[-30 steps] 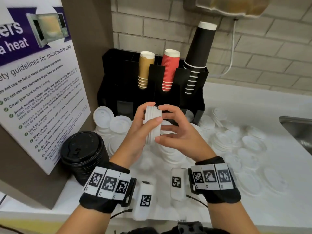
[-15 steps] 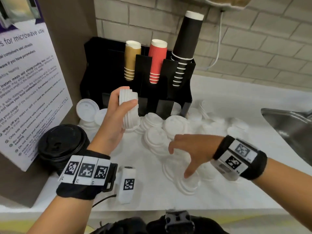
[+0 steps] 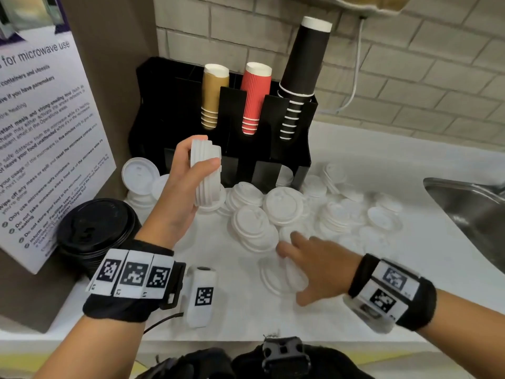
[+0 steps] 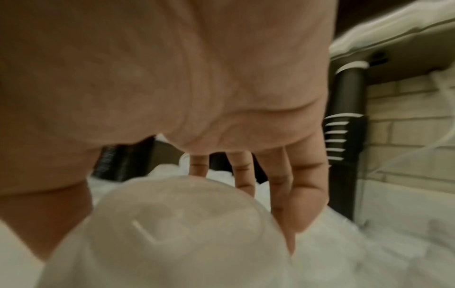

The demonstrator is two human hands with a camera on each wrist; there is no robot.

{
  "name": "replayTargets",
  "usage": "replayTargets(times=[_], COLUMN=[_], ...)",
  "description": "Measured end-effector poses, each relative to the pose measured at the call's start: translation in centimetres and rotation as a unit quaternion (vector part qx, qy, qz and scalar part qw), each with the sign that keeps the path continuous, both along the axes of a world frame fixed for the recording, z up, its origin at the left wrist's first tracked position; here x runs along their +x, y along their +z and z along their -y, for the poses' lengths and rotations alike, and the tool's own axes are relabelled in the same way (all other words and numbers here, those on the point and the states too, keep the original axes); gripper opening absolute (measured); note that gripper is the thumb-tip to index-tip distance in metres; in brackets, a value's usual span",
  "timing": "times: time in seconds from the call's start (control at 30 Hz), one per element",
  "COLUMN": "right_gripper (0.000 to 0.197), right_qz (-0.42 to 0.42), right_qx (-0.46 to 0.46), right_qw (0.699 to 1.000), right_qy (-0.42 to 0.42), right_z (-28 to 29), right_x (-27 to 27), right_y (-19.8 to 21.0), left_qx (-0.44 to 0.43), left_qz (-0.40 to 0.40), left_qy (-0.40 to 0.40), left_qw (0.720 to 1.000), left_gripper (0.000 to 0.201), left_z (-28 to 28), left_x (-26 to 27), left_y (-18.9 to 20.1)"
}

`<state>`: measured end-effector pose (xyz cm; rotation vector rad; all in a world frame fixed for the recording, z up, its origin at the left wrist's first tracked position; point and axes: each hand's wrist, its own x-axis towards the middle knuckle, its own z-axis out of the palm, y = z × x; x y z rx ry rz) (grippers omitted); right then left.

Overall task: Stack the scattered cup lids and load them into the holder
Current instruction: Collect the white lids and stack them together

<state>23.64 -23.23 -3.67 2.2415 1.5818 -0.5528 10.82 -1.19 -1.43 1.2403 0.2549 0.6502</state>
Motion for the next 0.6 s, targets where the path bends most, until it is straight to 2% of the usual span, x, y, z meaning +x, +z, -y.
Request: replayTargets(times=[0.1,0.17,0.2,0.33,0.47,0.6], right_gripper=[0.081,0.086,0.087,0.093,0.096,0.094], right_qz=[0.088,0.161,0.171,0.052,0.071,0.040], right_qx=[0.025,0.020,0.028,0.019,-0.029,-0.033], right_qw=[0.995,0.987,0.985,0.996,0.989,0.993], right_qy=[-0.029,-0.020,-0.004,0.066,0.124,0.110], right_z=[-0.5,-0.8,-1.1,-2.3,-2.5,-2.9], right_x=[2.4,3.4,3.6,2.0,0.4,0.4], right_y=[2.5,3.1,2.9,0.6,-1.9,-1.6], left_qx=[0.001,0.002,0.003,0.008,-0.001,-0.025], left_qz=[-0.002,-0.002,-0.003,-0.005,-0.006,-0.002], left_qy=[-0.001,-0.002,-0.003,-0.009,-0.011,-0.013], left_qw=[1.000,1.000,1.000,1.000,1.000,1.000], left_gripper=[0.054,0.052,0.052,0.052,0.052,0.052], left_z=[0.0,0.0,0.0,0.0,-0.2,-0.2], left_x=[0.0,0.1,0.1,0.1,-0.1,-0.1], left_y=[0.0,0.0,-0.1,-0.5,-0.8,-1.2])
